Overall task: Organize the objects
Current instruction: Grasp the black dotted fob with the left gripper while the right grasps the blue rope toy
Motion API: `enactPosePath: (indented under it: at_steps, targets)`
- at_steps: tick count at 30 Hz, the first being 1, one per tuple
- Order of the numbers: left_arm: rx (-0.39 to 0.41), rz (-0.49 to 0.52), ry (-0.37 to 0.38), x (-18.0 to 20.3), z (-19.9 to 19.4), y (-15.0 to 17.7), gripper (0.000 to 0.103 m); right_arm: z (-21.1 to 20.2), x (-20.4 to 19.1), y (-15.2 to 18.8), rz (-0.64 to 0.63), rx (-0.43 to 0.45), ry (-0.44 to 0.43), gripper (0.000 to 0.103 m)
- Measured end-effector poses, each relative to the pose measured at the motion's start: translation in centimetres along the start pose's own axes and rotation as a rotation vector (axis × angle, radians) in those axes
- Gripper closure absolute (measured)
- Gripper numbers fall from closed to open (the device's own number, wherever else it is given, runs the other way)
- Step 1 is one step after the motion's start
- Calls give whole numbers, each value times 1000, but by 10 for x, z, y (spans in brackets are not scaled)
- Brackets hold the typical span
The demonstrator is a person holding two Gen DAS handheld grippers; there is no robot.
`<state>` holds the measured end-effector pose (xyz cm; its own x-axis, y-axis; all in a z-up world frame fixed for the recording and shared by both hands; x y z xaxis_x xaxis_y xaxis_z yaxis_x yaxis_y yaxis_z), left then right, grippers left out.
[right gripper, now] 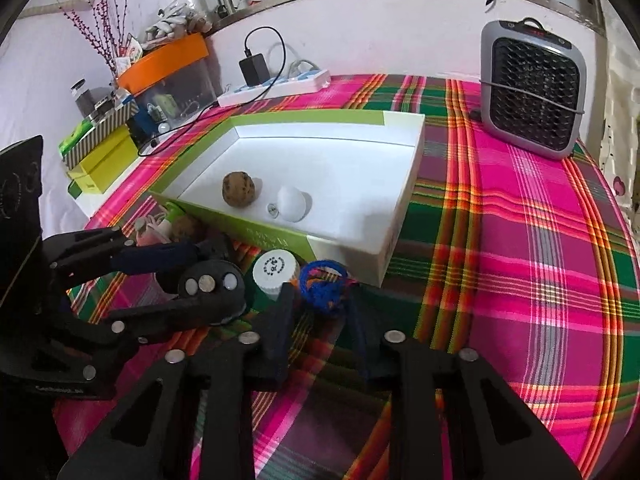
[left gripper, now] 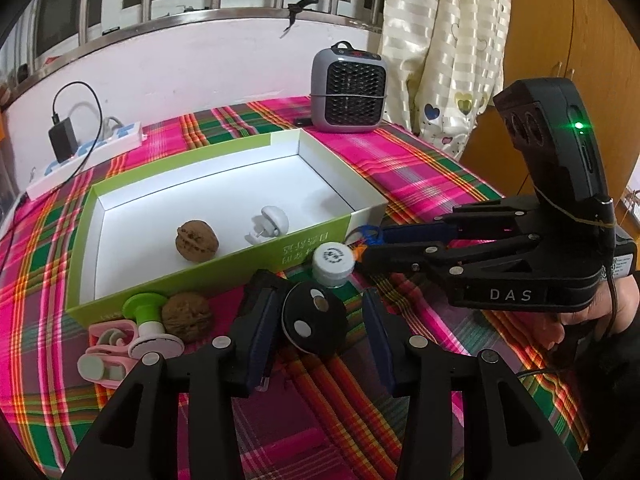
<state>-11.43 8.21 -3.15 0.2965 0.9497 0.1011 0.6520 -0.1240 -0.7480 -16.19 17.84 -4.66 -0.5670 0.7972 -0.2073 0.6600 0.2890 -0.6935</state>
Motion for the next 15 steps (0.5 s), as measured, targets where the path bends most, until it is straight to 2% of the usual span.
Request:
enactPosePath:
  at_steps: [4, 9, 15]
  targets:
    - [-1, 11, 13, 5, 0, 1, 63, -1, -2, -1, -10, 7, 3, 81]
    - [-14, 30, 16, 11, 2, 5, 82, -2, -3, -2, -14, 9, 8, 81]
    - [-15, 16, 18, 9, 3, 5, 87, -4, -5, -3, -26, 18, 14, 81]
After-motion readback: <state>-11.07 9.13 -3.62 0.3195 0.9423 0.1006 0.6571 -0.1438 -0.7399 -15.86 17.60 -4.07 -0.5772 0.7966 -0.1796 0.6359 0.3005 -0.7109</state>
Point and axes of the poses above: each gripper's, at about its wrist camera, not at the fingertips, and z roughly the way its jaws point, x to its right, y to its underside, the point moved 8 cm from there along z, roughly the way its jaws point, and after that the axes turned 3 degrees about x, right-handed, at the moved point
